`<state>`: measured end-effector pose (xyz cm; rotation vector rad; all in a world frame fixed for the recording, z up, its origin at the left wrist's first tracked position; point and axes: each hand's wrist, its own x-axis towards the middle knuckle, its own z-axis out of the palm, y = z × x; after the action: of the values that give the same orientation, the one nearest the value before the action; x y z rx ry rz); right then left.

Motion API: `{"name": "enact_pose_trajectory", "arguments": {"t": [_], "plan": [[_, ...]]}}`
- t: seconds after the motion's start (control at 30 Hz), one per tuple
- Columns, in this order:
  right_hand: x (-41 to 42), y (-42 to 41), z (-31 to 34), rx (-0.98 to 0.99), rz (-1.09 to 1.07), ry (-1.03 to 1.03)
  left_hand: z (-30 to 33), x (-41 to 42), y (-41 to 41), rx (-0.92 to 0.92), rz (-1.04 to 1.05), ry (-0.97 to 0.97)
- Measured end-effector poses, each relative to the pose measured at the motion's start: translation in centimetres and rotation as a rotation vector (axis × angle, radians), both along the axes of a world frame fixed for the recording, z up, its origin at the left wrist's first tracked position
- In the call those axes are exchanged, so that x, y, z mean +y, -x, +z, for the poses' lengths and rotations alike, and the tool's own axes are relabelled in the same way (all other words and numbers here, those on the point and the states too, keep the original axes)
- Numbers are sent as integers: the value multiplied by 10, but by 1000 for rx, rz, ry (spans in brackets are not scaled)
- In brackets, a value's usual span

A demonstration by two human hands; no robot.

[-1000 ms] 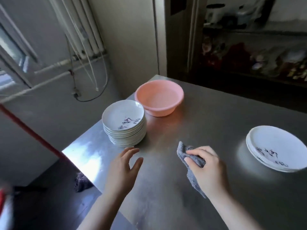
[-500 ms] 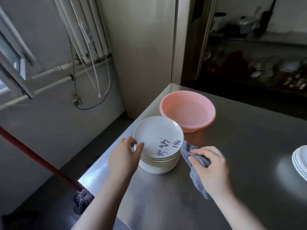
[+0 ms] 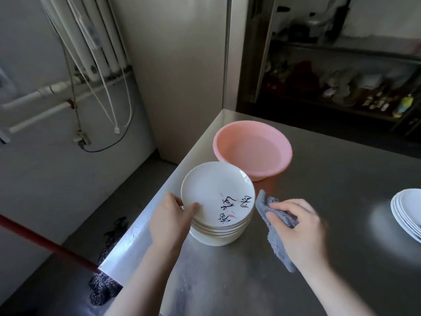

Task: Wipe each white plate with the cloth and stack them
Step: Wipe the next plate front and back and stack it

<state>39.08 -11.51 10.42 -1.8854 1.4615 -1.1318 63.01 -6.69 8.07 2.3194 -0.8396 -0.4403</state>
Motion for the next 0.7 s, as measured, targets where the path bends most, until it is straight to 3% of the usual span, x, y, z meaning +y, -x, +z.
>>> {"name": "enact_pose_trajectory", "arguments": {"t": [0.43,0.7], "plan": [[14,25,3,-43,-109,-35,23,-4,13,373,131,534],[40,138,20,-75,-384,36,38,-27,124,573,-226,553]]}}
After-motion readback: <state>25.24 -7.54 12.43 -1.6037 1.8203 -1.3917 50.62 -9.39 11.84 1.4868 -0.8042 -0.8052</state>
